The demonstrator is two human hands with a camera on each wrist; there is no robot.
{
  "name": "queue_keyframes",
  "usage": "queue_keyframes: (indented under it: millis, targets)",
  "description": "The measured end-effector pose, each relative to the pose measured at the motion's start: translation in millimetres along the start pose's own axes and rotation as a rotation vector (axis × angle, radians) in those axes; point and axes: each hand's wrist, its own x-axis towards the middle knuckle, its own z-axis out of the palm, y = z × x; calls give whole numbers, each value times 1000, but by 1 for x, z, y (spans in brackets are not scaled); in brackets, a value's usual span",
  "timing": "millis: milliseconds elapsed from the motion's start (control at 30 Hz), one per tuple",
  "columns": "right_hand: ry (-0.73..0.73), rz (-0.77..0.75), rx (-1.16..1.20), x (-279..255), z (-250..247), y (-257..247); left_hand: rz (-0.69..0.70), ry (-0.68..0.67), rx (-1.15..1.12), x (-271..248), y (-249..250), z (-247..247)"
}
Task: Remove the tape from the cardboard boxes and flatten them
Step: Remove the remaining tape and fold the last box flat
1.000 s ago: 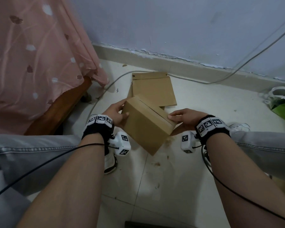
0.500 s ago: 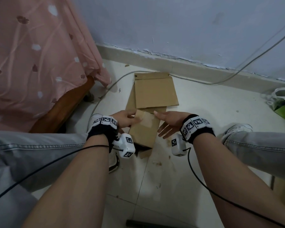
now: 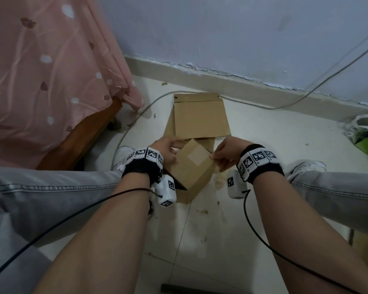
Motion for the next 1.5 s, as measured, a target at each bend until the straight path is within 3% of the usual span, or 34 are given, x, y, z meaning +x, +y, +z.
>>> queue_keyframes:
  millis: [167, 267, 433, 533, 767, 967, 1200, 1300, 1433, 1500]
  targets:
    - [279, 78, -18, 12, -16, 26, -12, 72, 39, -4, -8, 11]
    - [353, 103, 25, 18, -13, 43, -30, 157, 2, -4, -14, 10]
    - [482, 58, -12, 25, 3, 64, -30, 77, -95, -7, -11, 11]
    - [559, 37, 18, 32, 16, 80, -23, 96, -138, -9, -13, 16]
    - [554, 85, 51, 64, 42, 106, -45, 112, -245, -13, -17, 19]
    - [514, 154, -159, 70, 61, 104, -72, 73, -214, -5, -18, 12]
    - [486, 234, -281, 67, 58, 98, -79, 67, -210, -8, -19, 12]
    - [480, 262, -228, 66, 52, 101, -79, 71, -212, -8, -19, 13]
    - [647, 228, -16, 57, 42, 95, -67, 70, -173, -9, -14, 15]
    - [780, 101, 110, 45, 37, 75, -55, 63, -127, -8, -9, 15]
